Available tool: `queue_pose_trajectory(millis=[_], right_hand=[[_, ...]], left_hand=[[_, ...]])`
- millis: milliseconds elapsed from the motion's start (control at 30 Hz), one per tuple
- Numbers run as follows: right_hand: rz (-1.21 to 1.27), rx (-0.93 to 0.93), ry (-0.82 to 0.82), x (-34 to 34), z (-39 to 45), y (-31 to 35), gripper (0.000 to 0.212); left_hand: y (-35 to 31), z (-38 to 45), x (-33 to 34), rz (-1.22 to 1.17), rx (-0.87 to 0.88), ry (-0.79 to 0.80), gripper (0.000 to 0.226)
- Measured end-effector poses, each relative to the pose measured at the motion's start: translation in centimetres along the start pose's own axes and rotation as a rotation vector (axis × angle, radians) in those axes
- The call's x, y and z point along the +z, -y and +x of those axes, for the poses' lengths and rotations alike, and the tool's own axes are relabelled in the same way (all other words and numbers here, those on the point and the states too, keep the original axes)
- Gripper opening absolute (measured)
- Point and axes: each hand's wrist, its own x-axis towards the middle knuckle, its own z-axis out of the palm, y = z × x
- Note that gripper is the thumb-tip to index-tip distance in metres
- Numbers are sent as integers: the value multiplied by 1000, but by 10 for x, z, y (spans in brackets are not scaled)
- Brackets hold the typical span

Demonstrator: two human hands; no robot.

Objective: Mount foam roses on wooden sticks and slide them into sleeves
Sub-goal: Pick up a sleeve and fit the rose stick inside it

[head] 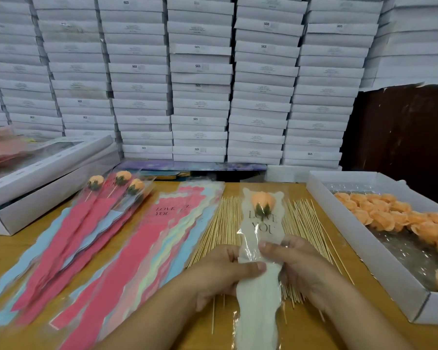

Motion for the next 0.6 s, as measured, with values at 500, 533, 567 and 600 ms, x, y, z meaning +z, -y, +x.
queue_pose_trajectory(millis=[500, 533, 567, 600], right_hand=[[-52, -36, -79, 0, 1, -1, 9], [-43, -39, -102, -2, 2, -2, 10], [-35, -41, -114, -3, 2, -2, 11], [-33, -42, -120, -3, 3, -2, 13]], left_hand=[[1, 1, -3, 3, -24, -14, 18], [1, 1, -4, -12, -37, -1, 20], [1, 1, -5, -19, -47, 7, 25], [1, 1, -6, -22, -55, 10, 30]])
